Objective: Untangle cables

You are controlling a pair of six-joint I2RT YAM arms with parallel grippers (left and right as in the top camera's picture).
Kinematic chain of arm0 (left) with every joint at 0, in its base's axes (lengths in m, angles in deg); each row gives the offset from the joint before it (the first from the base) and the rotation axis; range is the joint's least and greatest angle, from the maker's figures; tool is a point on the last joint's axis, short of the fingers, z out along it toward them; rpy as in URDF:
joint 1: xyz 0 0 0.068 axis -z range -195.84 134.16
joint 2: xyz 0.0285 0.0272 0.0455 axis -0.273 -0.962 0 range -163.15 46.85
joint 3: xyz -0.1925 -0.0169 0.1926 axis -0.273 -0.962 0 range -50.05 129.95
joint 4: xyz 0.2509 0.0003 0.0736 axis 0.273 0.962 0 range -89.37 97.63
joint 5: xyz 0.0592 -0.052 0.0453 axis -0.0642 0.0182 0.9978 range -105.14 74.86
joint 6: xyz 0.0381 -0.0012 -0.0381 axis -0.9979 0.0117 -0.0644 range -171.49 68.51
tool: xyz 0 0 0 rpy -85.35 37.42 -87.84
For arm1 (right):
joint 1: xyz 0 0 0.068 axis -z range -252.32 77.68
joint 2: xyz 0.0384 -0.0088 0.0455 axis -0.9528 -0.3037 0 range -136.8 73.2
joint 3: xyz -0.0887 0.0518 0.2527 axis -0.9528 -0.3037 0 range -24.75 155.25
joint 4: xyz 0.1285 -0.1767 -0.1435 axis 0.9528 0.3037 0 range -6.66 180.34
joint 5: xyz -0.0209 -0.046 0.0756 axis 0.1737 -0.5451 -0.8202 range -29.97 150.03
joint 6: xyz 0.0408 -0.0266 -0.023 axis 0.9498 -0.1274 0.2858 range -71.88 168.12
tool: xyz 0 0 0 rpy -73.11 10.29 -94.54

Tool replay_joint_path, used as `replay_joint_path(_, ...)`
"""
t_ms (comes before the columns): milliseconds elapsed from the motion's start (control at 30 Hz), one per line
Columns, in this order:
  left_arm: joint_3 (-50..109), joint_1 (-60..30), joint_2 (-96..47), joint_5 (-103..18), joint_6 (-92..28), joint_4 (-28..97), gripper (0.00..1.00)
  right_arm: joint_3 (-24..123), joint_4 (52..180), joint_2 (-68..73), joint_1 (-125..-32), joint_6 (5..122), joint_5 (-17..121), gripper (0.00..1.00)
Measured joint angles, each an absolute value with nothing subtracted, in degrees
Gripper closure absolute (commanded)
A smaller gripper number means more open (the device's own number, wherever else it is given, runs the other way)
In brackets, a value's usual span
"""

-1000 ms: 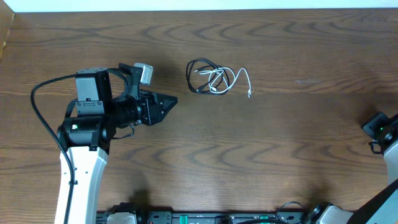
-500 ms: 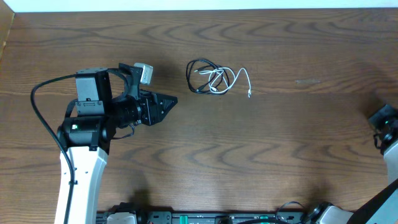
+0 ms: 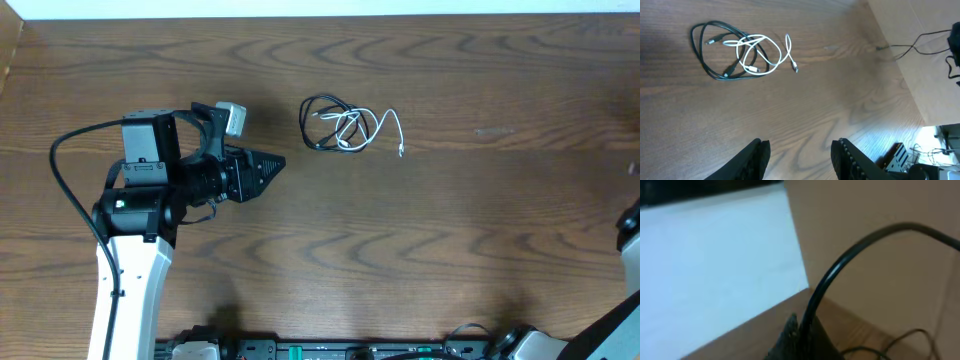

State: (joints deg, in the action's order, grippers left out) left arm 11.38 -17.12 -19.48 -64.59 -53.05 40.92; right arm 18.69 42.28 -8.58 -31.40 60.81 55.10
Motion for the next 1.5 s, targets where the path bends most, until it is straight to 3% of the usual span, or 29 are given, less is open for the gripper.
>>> replay_joint_path(433, 11.38, -17.12, -19.48, -64.59, -53.01, 41.10, 0.54, 18.75, 54.19, -22.04, -26.37, 64.96, 50.77, 0.99)
replay_joint_path(467, 11.38, -17.12, -19.48, -64.59, -53.01, 41.10, 0.54, 18.75, 54.70, -23.14, -26.37, 65.66, 50.77, 0.86)
replay_joint_path(500, 11.38, -17.12, -19.48, -64.59, -53.01, 41.10, 0.55, 18.75, 55.11, -23.88, -26.35, 66.14, 50.73, 0.51)
replay_joint_path(533, 11.38, -17.12, -19.48, -64.59, -53.01, 41.10, 0.54, 18.75, 55.55, -24.84, -26.30, 67.30, 50.59, 0.01)
replay_joint_path(800, 11.38, -17.12, -19.48, -64.59, -53.01, 41.10, 0.54, 18.75, 56.40, -25.43, -26.22, 72.30, 44.91, 0.01)
replay_joint_path(1200, 11.38, -17.12, -19.48, -64.59, -53.01, 41.10, 0.54, 18.84, 70.87, -25.43, -27.75, 95.58, 26.03, 0.01)
replay_joint_path(1400, 11.38, -17.12, -19.48, -64.59, -53.03, 41.05, 0.54, 19.28, 84.25, -24.49, -29.12, 98.95, 33.17, 0.01)
replay_joint_path(1500, 11.38, -17.12, -19.48, -64.59, -53.05, 41.10, 0.54, 19.98, 93.01, -21.43, -28.25, 97.16, 43.82, 0.01)
